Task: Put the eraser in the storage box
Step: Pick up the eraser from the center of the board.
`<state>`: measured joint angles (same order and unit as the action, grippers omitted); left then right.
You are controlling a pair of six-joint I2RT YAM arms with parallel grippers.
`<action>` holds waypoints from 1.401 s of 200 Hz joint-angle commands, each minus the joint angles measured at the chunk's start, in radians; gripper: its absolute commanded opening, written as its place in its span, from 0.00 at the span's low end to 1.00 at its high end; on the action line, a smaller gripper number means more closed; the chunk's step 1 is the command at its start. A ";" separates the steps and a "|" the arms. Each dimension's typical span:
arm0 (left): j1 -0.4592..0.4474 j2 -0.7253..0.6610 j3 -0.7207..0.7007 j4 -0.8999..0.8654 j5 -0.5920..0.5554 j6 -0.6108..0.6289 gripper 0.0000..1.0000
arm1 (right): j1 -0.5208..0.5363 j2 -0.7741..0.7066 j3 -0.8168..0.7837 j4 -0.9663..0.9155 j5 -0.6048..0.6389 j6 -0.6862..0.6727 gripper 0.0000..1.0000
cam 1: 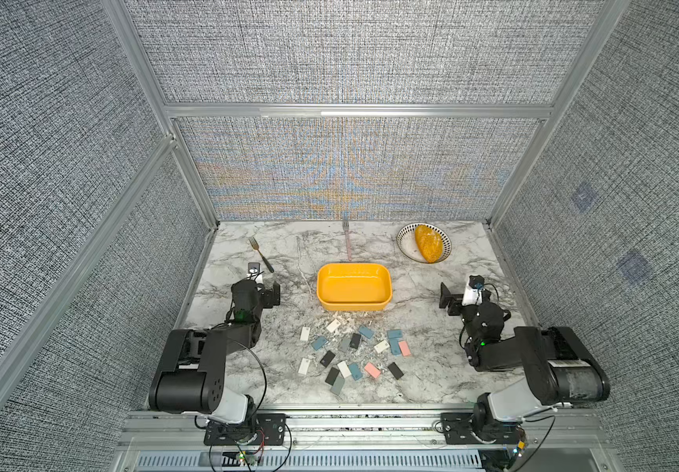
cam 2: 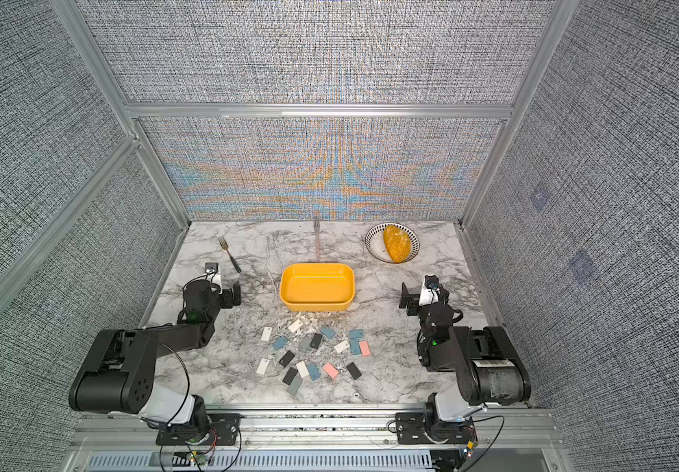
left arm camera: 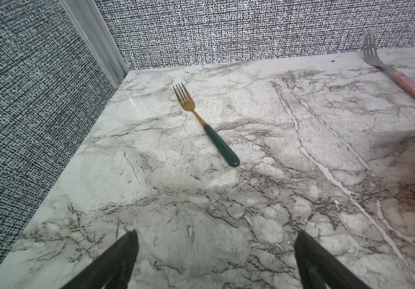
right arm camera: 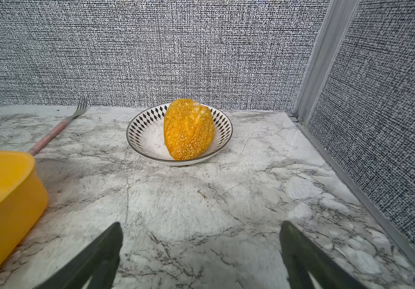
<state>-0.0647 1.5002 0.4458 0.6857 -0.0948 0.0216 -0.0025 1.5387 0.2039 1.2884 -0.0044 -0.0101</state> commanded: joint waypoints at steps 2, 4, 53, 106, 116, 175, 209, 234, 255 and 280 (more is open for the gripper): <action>0.001 -0.003 0.001 0.021 0.009 0.003 0.99 | 0.000 -0.002 0.005 0.013 -0.002 -0.001 0.98; 0.001 -0.003 0.001 0.021 0.009 0.004 0.99 | 0.000 -0.002 0.006 0.012 -0.002 0.000 0.98; 0.001 -0.002 0.002 0.019 0.010 0.002 0.99 | -0.002 -0.002 0.007 0.012 -0.003 0.002 0.98; 0.002 -0.002 0.005 0.016 0.013 0.001 0.99 | -0.004 -0.002 0.008 0.006 -0.012 0.001 0.98; 0.002 -0.002 0.005 0.015 0.015 0.002 0.99 | -0.005 -0.002 0.008 0.006 -0.011 0.001 0.98; 0.011 -0.070 0.124 -0.213 -0.031 -0.040 0.97 | 0.077 -0.169 0.249 -0.476 0.276 0.024 0.98; 0.010 -0.115 0.409 -0.651 0.013 -0.192 0.95 | 0.380 -0.228 0.565 -0.711 0.588 -0.041 0.98; 0.008 -0.127 0.531 -0.794 0.226 -0.275 0.95 | 0.408 -0.203 0.676 -0.753 0.553 0.103 0.98; -0.005 -0.117 0.579 -0.920 0.275 -0.330 0.89 | 0.357 -0.130 0.779 -0.973 0.375 0.205 0.98; -0.089 -0.110 0.571 -1.098 0.127 -0.311 0.87 | 0.381 -0.104 0.762 -1.040 0.425 0.215 0.98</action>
<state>-0.0933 1.3849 1.0225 -0.1566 0.0990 -0.2642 0.3611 1.4181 0.9714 0.4332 0.4252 0.1387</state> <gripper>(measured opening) 0.869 0.978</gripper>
